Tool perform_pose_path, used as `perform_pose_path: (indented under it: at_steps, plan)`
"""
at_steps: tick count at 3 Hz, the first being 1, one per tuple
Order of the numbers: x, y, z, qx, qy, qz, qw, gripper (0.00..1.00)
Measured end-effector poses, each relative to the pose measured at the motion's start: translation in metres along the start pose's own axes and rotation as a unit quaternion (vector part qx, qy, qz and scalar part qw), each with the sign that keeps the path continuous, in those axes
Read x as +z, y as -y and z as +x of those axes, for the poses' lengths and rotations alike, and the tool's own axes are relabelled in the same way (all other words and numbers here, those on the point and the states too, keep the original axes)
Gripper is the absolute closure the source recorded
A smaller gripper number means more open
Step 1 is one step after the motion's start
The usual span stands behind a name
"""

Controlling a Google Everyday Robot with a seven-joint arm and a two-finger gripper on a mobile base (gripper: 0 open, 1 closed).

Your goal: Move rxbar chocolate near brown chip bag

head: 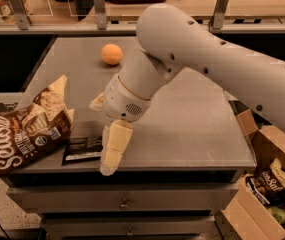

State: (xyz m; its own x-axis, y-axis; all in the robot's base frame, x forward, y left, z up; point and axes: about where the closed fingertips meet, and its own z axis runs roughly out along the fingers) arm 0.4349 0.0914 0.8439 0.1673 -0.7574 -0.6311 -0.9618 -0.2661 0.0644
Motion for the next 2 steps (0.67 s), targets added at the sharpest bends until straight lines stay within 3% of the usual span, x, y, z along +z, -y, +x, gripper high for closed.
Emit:
perform_pose_path:
  at_steps: [2]
  plan:
    - [-0.073,-0.006,0.024,0.023,-0.004,0.058,0.998,0.0]
